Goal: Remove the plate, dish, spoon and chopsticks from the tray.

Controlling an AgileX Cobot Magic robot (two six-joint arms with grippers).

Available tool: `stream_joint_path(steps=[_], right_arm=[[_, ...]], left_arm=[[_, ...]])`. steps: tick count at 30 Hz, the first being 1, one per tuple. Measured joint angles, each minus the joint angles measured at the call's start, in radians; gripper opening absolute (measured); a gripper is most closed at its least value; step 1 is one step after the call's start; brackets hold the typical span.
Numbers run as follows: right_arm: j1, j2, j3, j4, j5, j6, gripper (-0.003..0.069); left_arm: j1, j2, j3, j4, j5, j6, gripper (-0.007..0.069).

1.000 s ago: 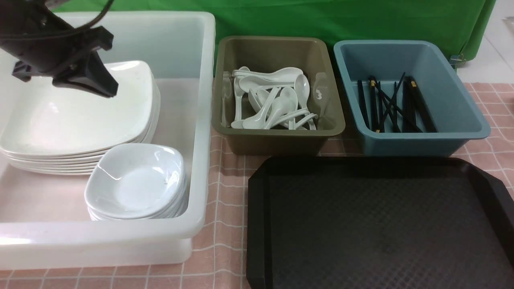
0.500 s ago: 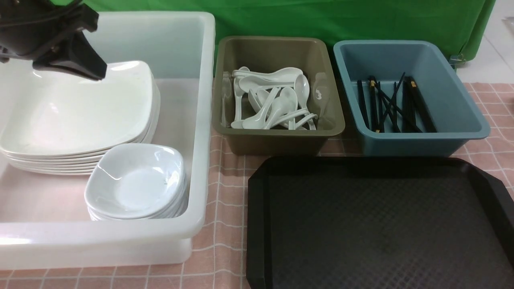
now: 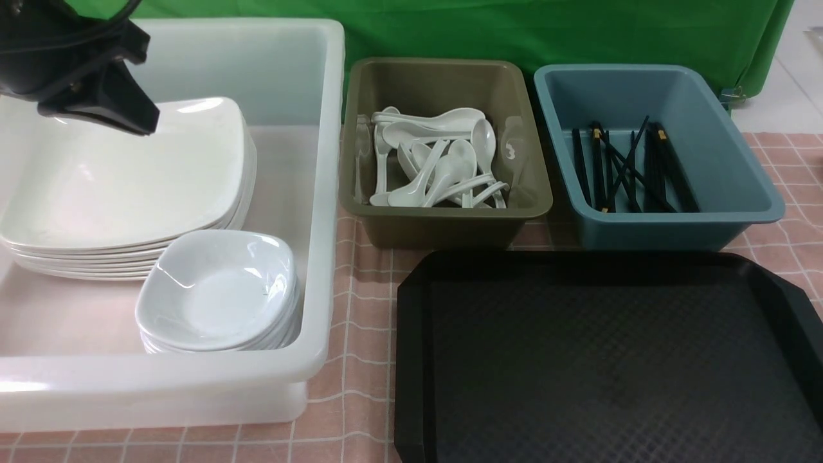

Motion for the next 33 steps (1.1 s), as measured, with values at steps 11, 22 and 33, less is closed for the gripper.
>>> stream_joint_path(steps=[11, 22, 33], right_arm=[[0.0, 0.0, 0.0, 0.0, -0.003, 0.0, 0.0073], [-0.002, -0.001, 0.049, 0.019, -0.025, 0.0, 0.0104], [-0.311, -0.07, 0.203, 0.021, -0.034, -0.002, 0.0125]], left_arm=[[0.0, -0.039, 0.001, 0.012, 0.0, -0.108, -0.0003], [0.0, -0.082, 0.001, -0.001, 0.0, -0.141, -0.0003], [0.0, -0.082, 0.001, -0.001, 0.0, -0.141, -0.0003]])
